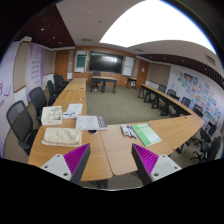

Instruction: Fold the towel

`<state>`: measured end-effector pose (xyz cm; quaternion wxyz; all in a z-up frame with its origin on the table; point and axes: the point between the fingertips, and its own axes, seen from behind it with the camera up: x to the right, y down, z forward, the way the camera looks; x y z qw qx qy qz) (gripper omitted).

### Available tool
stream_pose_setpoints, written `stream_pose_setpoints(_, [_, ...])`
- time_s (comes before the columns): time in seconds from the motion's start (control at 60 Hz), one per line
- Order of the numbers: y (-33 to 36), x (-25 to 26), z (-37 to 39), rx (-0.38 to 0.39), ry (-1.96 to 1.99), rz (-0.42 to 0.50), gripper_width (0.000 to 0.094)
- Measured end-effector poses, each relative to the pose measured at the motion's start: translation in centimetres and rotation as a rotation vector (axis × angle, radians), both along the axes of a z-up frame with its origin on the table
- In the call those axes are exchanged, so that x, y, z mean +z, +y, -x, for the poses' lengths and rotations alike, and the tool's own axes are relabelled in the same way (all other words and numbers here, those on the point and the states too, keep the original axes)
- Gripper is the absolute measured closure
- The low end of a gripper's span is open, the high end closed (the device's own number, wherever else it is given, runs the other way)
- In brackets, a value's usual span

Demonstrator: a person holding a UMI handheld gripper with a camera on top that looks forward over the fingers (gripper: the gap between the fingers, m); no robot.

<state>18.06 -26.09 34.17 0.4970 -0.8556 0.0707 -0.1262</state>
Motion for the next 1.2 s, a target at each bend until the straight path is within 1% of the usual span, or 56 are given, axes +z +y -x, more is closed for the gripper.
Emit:
stream_pose_setpoints(0.117, [-1.4,-1.2,0.2,-0.005,-0.012,0.021,0.0084])
stream_pose_setpoints(0.133, [-0.3,-2.3,0.3,-0.007,-0.013,0.022,0.0083])
stream_pose_setpoints(0.233, [-0.7,-4.9,1.1,-0.008,-0.013,0.055,0.0081])
stream_pose_setpoints(0.333, [-0.3,-8.7,3.2,0.002,-0.016,0.095,0.008])
stream_pose_setpoints(0.433, [0.3,-12.6,7.2,0.041,-0.01,0.137,0.0083])
stream_pose_setpoints(0.517, [2.0,-15.9,12.2,0.086,0.019,0.169,0.008])
stream_pose_setpoints(0.617, [5.9,-18.8,19.1,0.144,0.065,0.176,0.008])
stream_pose_setpoints(0.683, [9.4,-20.0,23.8,0.177,0.086,0.164,0.0079])
stream_pose_setpoints(0.783, [15.3,-21.4,30.0,0.207,0.109,0.136,0.0079])
stream_pose_setpoints(0.9, [22.4,-23.8,36.0,0.231,0.13,0.13,0.008])
stream_pose_setpoints(1.0, [27.5,-26.3,39.1,0.241,0.114,0.155,0.0082])
stream_pose_setpoints(1.133, [33.0,-30.2,40.6,0.241,0.073,0.192,0.0086])
stream_pose_setpoints(1.167, [33.9,-31.2,40.7,0.239,0.065,0.21,0.0096])
stream_pose_setpoints(1.2, [34.7,-32.1,40.8,0.237,0.062,0.224,0.0125])
